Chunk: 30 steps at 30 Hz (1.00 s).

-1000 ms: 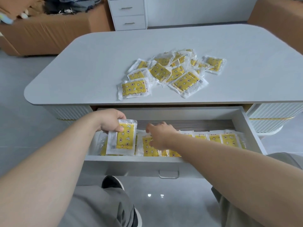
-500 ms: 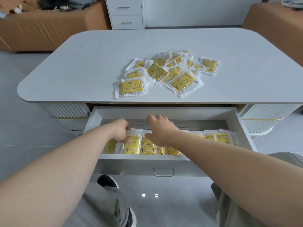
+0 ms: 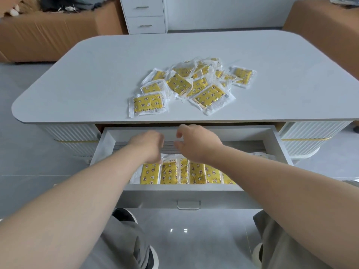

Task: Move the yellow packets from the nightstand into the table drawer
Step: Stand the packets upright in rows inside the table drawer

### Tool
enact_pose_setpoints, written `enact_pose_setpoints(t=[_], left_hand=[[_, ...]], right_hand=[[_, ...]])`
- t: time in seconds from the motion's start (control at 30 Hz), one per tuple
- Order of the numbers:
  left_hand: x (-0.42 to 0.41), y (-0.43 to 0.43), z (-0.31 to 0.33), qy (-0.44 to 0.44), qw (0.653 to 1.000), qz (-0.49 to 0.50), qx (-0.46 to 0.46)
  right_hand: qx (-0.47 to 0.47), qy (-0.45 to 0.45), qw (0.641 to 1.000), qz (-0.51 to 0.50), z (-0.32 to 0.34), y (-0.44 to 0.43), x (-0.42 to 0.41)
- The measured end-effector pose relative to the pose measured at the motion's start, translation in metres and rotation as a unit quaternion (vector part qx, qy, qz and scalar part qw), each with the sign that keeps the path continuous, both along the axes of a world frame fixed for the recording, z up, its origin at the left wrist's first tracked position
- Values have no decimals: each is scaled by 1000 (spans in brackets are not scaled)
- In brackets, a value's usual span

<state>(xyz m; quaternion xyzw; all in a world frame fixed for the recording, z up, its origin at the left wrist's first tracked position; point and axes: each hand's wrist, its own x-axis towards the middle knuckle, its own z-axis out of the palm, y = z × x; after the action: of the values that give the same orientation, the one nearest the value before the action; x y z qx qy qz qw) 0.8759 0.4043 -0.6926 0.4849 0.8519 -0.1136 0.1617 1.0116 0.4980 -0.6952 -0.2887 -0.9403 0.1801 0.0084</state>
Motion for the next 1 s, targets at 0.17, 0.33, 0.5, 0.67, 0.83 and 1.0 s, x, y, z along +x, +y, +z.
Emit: enact_pose_setpoints(t=[0.17,0.33,0.5,0.67,0.83,1.0], left_hand=[[14,18,46,-61,987,-19,151],[-1,37,60,-30,962,30,269],[-18,56,52,69,975,73,198],[-30,60,43,57,981,126,139],[-27,60,38,51,973,154,163],[-28,58,40,24,966,185,179]], right_hand=[[14,66,993,-94,31,25,5],[34,108,978,-178,33,66,12],[78,103,958,-255,25,101,19],[65,52,960,-268,15,117,21],[8,97,958,-270,22,114,19],[-78,134,935,-319,32,108,14]])
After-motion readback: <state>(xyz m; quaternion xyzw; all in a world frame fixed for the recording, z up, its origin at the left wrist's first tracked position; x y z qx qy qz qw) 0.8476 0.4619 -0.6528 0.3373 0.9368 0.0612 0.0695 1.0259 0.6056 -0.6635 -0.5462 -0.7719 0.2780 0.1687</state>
